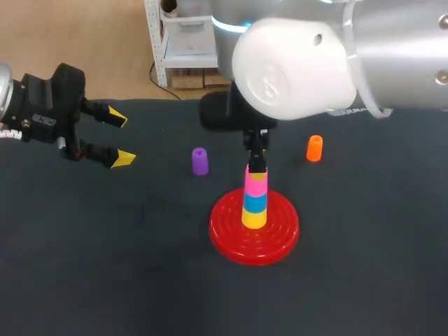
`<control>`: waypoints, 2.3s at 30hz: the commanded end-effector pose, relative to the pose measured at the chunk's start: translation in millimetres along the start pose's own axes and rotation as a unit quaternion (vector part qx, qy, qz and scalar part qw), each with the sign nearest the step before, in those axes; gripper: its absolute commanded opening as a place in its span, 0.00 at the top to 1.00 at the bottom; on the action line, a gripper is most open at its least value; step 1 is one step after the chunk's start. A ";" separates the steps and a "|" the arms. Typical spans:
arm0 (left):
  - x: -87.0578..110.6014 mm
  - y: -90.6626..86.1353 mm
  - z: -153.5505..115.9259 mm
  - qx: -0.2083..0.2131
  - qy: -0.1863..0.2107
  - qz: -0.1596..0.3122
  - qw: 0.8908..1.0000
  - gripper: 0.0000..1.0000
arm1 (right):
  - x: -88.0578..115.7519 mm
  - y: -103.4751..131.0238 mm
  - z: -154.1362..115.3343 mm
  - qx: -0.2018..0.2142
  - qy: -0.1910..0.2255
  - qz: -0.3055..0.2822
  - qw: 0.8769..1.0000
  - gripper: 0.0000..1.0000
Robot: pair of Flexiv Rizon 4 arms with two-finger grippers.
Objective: Pick up and stack the cylinders on the red base in this order: pink,purple,orange,green
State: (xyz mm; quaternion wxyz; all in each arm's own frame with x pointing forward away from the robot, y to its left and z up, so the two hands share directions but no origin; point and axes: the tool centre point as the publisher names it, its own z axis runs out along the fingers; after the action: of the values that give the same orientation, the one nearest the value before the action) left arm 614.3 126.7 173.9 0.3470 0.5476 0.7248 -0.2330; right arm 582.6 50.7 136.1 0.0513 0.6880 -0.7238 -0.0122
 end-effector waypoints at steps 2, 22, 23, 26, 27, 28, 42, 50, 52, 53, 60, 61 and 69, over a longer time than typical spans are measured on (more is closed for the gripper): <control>1.9 -0.2 0.4 -0.001 -0.002 0.001 1.000 0.00 | 5.9 -1.3 -13.3 0.002 -0.013 -0.006 1.000 0.00; 1.9 -0.2 0.4 -0.001 -0.002 0.001 1.000 0.00 | -51.0 -92.7 -28.3 -0.027 -0.055 -0.009 0.998 0.00; 1.9 -0.2 0.4 -0.001 -0.002 0.001 1.000 0.00 | -56.4 -97.0 -25.9 -0.027 -0.053 -0.009 0.998 0.00; 1.9 -0.2 0.4 -0.001 -0.002 0.001 1.000 0.00 | -70.5 -109.3 -14.3 -0.025 -0.043 -0.010 0.999 0.00; 1.9 -0.2 0.4 -0.001 -0.002 0.001 1.000 0.00 | -74.4 -113.1 -10.3 -0.025 -0.043 -0.010 0.999 0.00; 1.9 -0.2 0.4 -0.001 -0.002 0.001 1.000 0.00 | -77.6 -117.0 -5.5 -0.030 -0.038 -0.007 0.999 0.00; 1.9 -0.2 0.4 -0.001 -0.002 0.001 1.000 0.00 | -108.3 -163.9 46.0 -0.049 -0.016 0.000 0.999 0.00; 1.9 -0.2 0.4 -0.001 -0.002 0.001 1.000 0.00 | -112.7 -161.7 61.0 -0.048 -0.028 0.006 0.998 0.00; 1.9 -0.2 0.4 -0.001 -0.002 0.001 1.000 0.00 | -115.8 -159.4 64.6 -0.047 -0.032 0.006 0.998 0.00; 1.9 -0.2 0.4 -0.001 -0.002 0.001 1.000 0.00 | -117.6 -157.7 65.4 -0.047 -0.033 0.005 0.998 0.00; 1.9 -0.2 0.4 -0.001 -0.002 0.001 1.000 0.00 | -126.7 -151.0 75.7 -0.044 -0.034 0.006 0.998 0.00; 1.9 -0.2 0.4 -0.001 -0.002 0.001 1.000 0.00 | -127.3 -151.2 76.5 -0.042 -0.034 0.007 0.998 0.00; 1.9 -0.2 0.4 -0.001 -0.002 0.001 1.000 0.00 | -129.0 -165.3 81.1 -0.029 -0.036 0.035 0.998 0.00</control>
State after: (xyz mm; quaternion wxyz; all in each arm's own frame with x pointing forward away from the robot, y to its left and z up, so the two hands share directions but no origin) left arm 614.3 126.7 173.9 0.3470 0.5476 0.7249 -0.2330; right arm 735.0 161.6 34.8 0.0309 0.6604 -0.7487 -0.0483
